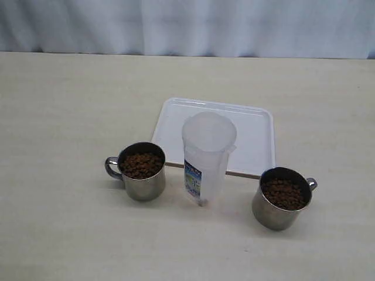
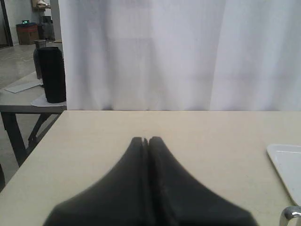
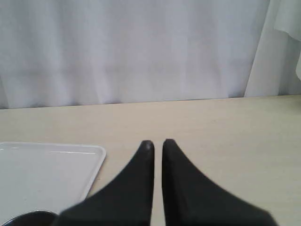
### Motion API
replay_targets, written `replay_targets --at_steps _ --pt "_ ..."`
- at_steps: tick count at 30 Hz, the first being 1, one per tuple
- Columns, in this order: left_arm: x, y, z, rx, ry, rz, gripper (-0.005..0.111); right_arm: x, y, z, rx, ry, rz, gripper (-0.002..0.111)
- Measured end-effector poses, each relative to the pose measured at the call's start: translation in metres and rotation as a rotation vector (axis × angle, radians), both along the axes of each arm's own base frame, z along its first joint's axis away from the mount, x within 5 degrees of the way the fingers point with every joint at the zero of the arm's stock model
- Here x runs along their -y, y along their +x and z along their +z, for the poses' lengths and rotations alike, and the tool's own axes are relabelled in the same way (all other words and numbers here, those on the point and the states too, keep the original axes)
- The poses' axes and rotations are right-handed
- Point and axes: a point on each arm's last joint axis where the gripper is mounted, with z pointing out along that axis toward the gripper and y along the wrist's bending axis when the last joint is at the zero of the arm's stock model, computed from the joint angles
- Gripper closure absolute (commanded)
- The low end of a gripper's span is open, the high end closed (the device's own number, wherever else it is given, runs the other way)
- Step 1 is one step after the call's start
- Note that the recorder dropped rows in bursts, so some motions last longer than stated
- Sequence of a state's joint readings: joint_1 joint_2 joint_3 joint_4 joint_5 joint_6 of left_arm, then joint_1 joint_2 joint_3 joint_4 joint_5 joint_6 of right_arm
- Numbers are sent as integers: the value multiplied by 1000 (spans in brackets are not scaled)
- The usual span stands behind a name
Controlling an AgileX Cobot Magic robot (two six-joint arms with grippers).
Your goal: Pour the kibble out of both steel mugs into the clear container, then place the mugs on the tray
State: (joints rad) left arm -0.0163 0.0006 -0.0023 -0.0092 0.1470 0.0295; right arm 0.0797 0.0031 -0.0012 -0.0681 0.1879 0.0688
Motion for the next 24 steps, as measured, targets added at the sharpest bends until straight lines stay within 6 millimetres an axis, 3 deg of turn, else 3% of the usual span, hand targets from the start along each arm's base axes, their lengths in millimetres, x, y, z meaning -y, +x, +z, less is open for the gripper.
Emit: replay_targets --at_steps 24 --pt "0 0 0 0 0 0 107 0 0 2 22 2 2 104"
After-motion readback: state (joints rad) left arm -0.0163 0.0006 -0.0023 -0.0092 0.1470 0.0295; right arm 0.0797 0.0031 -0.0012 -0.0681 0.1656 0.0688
